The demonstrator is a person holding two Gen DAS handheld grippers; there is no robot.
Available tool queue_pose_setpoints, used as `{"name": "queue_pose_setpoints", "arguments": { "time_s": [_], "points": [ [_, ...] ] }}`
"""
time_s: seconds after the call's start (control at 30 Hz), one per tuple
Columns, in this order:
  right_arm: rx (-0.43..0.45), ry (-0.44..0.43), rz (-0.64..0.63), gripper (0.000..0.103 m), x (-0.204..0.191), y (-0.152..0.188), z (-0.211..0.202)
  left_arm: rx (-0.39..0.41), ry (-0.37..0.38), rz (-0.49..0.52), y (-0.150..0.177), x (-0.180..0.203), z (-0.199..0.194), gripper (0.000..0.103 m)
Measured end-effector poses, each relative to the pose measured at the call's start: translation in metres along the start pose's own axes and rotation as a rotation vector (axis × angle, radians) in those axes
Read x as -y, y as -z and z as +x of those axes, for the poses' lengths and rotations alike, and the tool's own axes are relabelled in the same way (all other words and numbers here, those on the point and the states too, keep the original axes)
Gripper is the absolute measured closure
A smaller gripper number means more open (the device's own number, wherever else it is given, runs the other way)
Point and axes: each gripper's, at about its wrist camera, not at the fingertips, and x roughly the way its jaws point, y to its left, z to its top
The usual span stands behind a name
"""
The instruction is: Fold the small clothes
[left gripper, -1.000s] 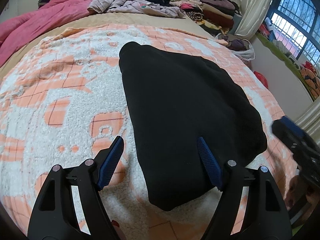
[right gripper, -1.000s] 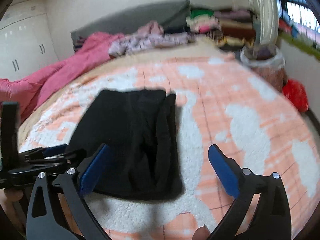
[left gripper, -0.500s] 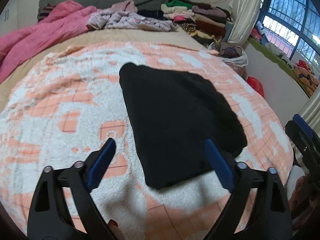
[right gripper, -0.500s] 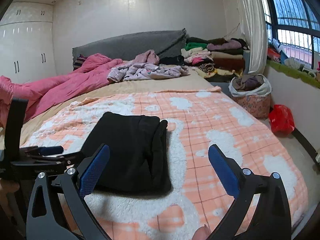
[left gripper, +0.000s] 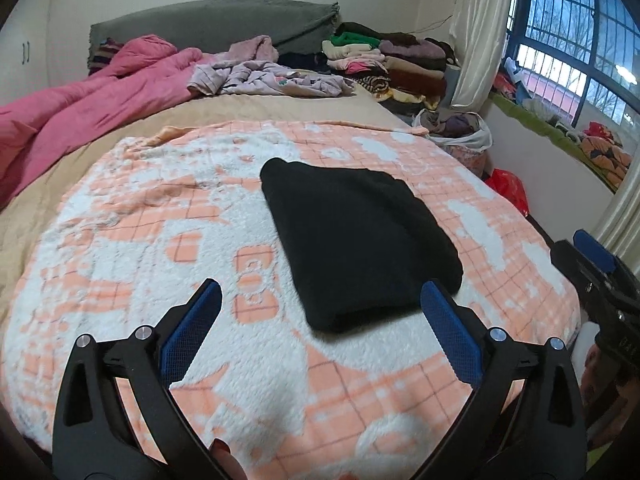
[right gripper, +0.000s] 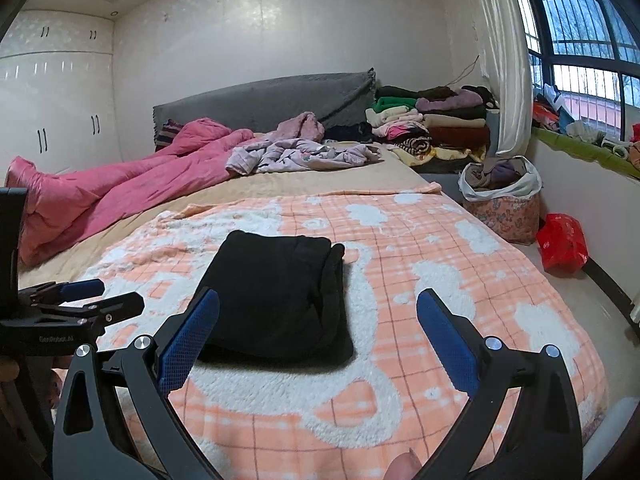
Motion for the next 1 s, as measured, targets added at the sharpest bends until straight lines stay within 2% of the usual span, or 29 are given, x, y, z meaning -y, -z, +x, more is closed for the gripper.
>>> {"name": "queue_pose_setpoints", "arguments": {
  "time_s": [0.4,0.77,1.0],
  "points": [
    [-0.042,0.003,-0.035,0.004,-0.014,0.021,-0.014,-0.019,-0.059,0.015,0.035,-0.016,-0.019,0.010],
    [-0.140,0.010,-0.037,0.004,-0.020,0.057,-0.011,-0.063,-0.076,-0.012,0.059,-0.028,-0.016,0.010],
    [-0.181,0.033,-0.022,0.004,-0.019,0.066,-0.003,-0.113,-0.068,-0.022,0.076,-0.030,-0.004,0.010]
  ]
}}
